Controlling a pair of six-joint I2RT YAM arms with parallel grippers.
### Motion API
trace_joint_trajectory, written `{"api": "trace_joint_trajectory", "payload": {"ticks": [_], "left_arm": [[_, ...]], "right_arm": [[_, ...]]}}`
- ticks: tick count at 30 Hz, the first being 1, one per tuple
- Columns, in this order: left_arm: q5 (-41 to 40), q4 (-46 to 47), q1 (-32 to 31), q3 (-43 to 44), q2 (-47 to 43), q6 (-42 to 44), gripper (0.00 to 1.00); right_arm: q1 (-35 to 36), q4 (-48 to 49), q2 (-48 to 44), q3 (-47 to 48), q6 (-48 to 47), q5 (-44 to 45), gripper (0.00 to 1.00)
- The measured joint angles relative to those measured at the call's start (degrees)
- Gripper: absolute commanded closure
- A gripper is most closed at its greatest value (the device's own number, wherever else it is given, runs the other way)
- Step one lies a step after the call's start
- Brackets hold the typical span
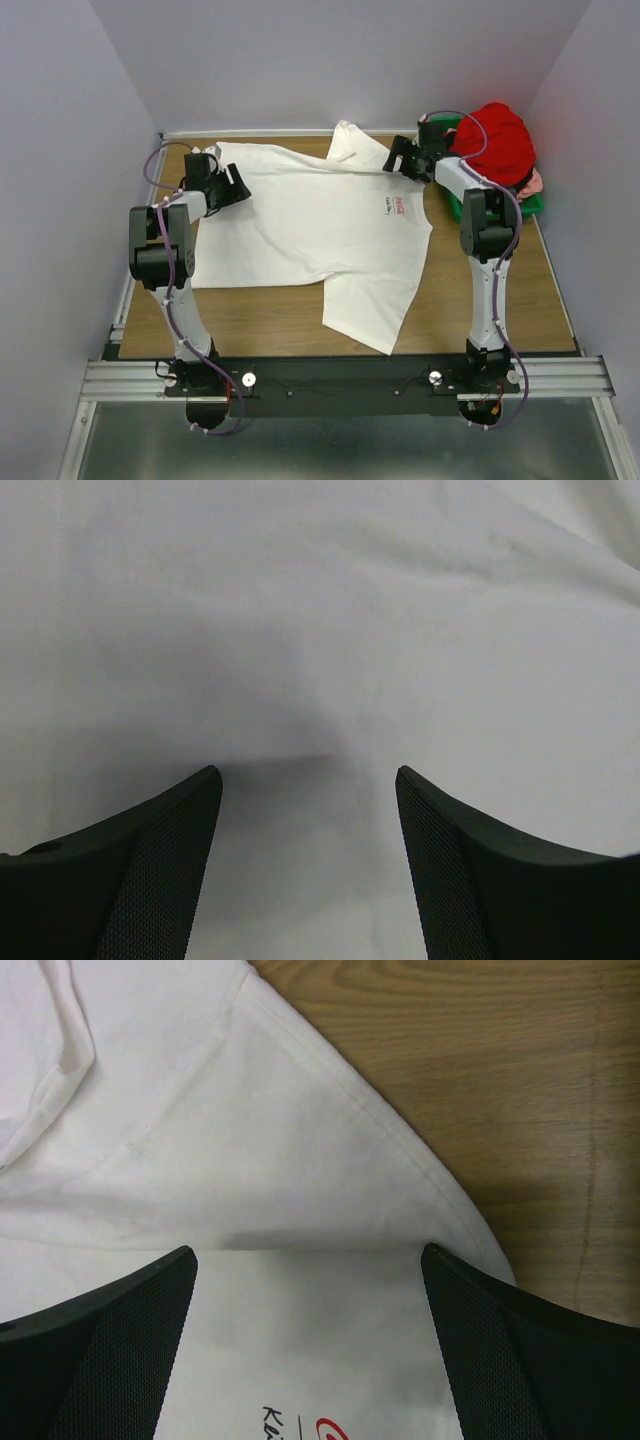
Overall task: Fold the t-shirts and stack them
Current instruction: Flatten the tshirt out, then fold the tshirt
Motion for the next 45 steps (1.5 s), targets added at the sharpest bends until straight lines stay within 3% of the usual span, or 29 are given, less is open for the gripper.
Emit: {"api": "trace_joint_trajectory", "payload": {"ticks": [21, 26, 31, 38, 41, 45], "left_arm": [[4.33, -8.33, -0.13, 23.78, 15.06, 0.37, 0.25], [3.56, -9.66, -0.46, 24.44, 14.97, 1.31, 0.25], [-2.54, -10.16, -1.29, 13.33, 3.34, 1.81, 0.22], [-26.82, -4.0, -8.87, -15.37, -33.48, -5.9, 0.18], [-31.71, -2.62, -11.43, -23.26, -41.9, -10.29, 0.2], [-37.13, -4.5, -10.88, -35.3, -49.27, -16.92, 0.3]], "right_arm": [[-3.61, -3.65, 7.93, 13.64, 0.66, -0.55, 0.0], [-3.82, -4.24, 7.98, 13.9, -0.11, -2.38, 0.0], [-3.89, -5.86, 6.36, 12.9, -1.6, -6.1, 0.0], [-3.43, -6.78, -6.75, 1.79, -3.15, -9.31, 0.0], [-3.13, -6.05, -14.47, -3.98, -3.37, -9.57, 0.0], [-2.97, -5.44, -24.11, -12.94, -3.45, -9.44, 0.0]]}}
